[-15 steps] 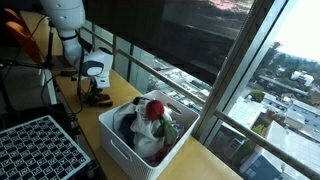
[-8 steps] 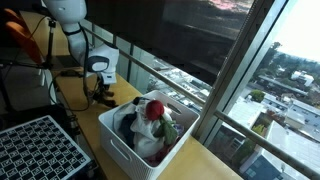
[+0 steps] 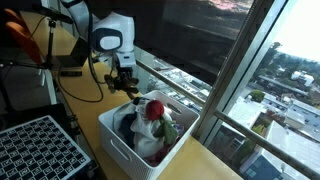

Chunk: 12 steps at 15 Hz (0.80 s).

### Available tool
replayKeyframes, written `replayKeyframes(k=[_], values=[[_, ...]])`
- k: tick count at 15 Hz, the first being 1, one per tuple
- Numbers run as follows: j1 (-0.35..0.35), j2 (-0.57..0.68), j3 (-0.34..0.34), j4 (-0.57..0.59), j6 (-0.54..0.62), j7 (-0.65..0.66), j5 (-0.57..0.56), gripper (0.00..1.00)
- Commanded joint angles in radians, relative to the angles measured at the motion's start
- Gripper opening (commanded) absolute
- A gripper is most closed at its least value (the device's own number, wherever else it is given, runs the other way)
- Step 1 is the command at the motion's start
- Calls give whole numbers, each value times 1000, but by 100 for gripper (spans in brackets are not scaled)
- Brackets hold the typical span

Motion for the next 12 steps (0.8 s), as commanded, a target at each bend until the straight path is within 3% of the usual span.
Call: replayKeyframes(k=[1,7,12], values=[[-53,-197,-57,-90,-41,15,-78,0],[-218,-398,-77,-103,-187,-47,-119,0],[-279,-369,-72,-59,-209,-114,-82,0]])
